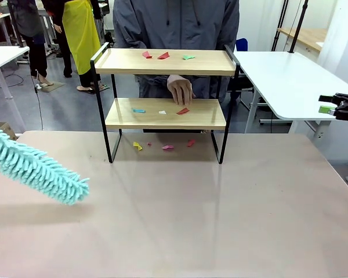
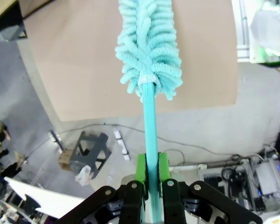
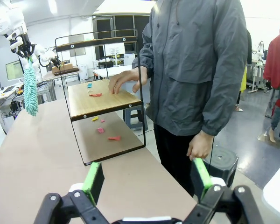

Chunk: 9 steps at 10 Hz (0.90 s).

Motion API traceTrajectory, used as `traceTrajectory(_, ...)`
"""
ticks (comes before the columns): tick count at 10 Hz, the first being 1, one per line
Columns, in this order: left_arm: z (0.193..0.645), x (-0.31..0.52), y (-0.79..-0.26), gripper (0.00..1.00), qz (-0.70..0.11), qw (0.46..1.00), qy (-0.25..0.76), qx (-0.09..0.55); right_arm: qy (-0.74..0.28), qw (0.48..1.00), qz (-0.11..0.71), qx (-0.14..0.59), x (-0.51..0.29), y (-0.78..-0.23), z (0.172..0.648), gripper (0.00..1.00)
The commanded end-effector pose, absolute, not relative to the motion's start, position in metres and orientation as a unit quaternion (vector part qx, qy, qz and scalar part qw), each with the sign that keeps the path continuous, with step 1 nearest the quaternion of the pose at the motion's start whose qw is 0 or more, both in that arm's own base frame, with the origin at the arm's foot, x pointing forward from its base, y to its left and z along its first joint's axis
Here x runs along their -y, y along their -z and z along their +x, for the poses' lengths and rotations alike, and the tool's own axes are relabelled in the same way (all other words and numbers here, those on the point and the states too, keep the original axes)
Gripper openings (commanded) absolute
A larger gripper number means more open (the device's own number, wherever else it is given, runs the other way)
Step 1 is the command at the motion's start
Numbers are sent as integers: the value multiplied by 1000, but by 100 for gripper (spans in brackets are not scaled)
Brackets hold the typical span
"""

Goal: Clean the shelf.
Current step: Clean the specific section of the Shelf indicated by the human with the Duster.

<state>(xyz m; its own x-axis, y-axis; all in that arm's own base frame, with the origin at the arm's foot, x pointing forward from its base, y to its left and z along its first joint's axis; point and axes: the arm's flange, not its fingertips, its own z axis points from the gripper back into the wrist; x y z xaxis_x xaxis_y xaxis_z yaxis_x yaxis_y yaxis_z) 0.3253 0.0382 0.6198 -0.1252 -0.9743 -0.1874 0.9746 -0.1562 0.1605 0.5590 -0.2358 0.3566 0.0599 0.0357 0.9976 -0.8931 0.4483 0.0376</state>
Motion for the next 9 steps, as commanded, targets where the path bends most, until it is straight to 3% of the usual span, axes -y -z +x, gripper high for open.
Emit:
traceTrajectory(1,312,-26,-616,13,74,654,749,77,-368,630,373,573,233,-362,558,100)
traceTrajectory(5,284,37,-620,13,-41,730,657,184,-368,630,373,573,233,-362,558,100)
traceTrajectory(9,289,131,-614,13,-47,822,521,226,-368,630,373,573,233,-362,558,100)
